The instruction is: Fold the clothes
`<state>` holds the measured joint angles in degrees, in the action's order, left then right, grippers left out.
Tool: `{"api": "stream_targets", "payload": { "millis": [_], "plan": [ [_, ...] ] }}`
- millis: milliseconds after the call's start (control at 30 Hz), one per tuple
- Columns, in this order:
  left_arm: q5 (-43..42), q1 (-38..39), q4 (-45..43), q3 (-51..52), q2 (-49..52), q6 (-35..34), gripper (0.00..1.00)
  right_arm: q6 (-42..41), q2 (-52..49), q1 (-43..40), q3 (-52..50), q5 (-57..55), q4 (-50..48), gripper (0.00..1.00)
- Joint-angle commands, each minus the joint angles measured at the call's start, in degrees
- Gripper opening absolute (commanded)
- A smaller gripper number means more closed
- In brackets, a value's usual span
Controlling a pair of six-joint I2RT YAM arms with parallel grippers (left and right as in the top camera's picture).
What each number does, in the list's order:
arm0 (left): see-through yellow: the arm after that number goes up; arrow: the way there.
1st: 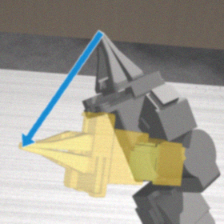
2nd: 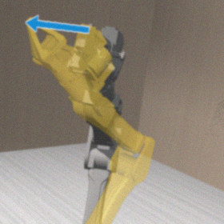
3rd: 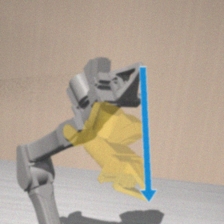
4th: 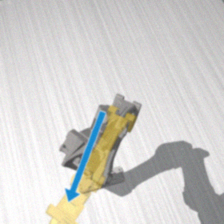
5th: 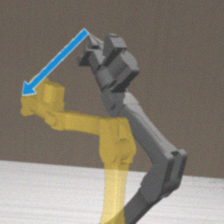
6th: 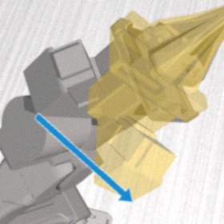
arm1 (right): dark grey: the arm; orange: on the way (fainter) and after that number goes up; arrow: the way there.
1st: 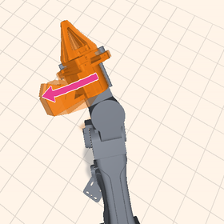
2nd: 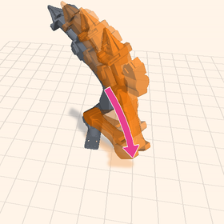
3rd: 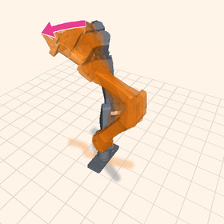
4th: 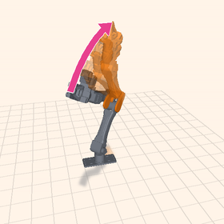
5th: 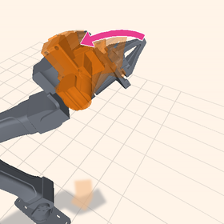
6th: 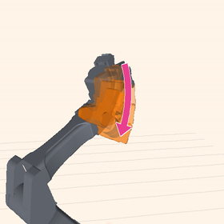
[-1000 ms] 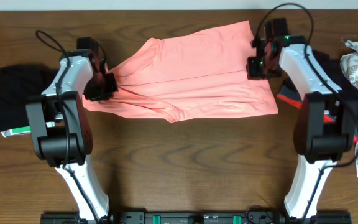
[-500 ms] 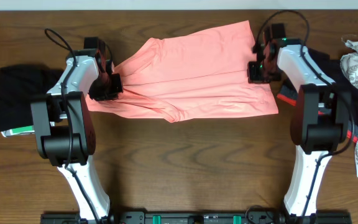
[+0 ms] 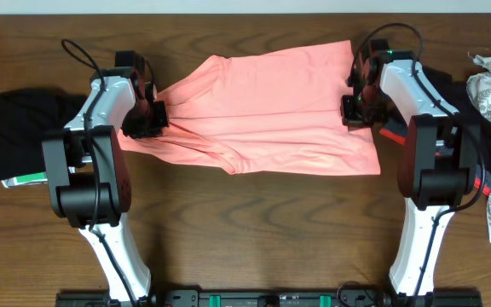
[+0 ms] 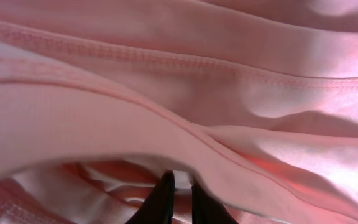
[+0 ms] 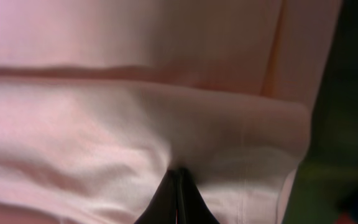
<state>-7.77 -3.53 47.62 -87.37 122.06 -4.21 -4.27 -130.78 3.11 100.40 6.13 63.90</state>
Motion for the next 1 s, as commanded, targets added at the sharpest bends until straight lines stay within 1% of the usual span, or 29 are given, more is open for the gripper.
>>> {"api": "stream_targets", "payload": {
  "millis": [0,133,267,333,400,433,500,533,633,700,833,967],
  "plan": [
    [-0.57,-0.15,0.33,-0.07,-0.44,0.76,0.13,-2.36,-3.39,-0.15,-2.03,-2.21,3.28,0.01],
    [-0.57,-0.13,0.33,-0.07,-0.44,0.76,0.15,-2.99,-3.37,-0.04,-2.03,-2.93,5.55,0.01],
    [-0.57,-0.15,0.31,-0.07,-0.44,0.76,0.15,-2.89,-1.73,-0.04,-1.25,-2.73,2.40,0.01],
    [-0.57,-0.13,0.31,-0.07,-0.44,0.76,0.15,-2.43,0.17,-0.11,1.03,-2.75,1.14,0.01],
    [-0.59,-0.13,0.31,-0.07,-0.44,0.76,0.16,-1.90,2.64,-0.17,4.68,-2.93,-0.44,0.05],
    [-0.59,-0.13,0.31,-0.07,-0.44,0.74,0.15,-1.55,4.00,-0.22,6.80,-2.93,-1.70,0.09],
    [-0.59,-0.13,0.31,-0.07,-0.44,0.74,0.15,-0.48,6.08,-0.28,10.54,-2.97,-4.74,0.34],
    [-0.59,-0.13,0.31,-0.07,-0.44,0.74,0.16,-0.15,6.82,-0.44,12.28,-3.08,-6.34,0.40],
    [-0.59,-0.13,0.31,-0.07,-0.44,0.74,0.16,-0.22,7.26,-1.29,16.68,-2.64,-8.92,0.40],
    [-0.61,-0.13,0.31,-0.07,-0.44,0.72,0.16,-0.44,7.23,-1.64,16.94,-2.64,-11.32,0.39],
    [-0.61,-0.13,0.33,-0.07,-0.44,0.72,0.16,-0.35,5.29,-2.01,16.92,-2.23,-17.75,0.29],
    [-0.61,-0.13,0.33,-0.07,-0.44,0.50,0.16,-0.35,0.48,-2.12,16.92,-1.62,-24.81,0.28]
  ]
}}
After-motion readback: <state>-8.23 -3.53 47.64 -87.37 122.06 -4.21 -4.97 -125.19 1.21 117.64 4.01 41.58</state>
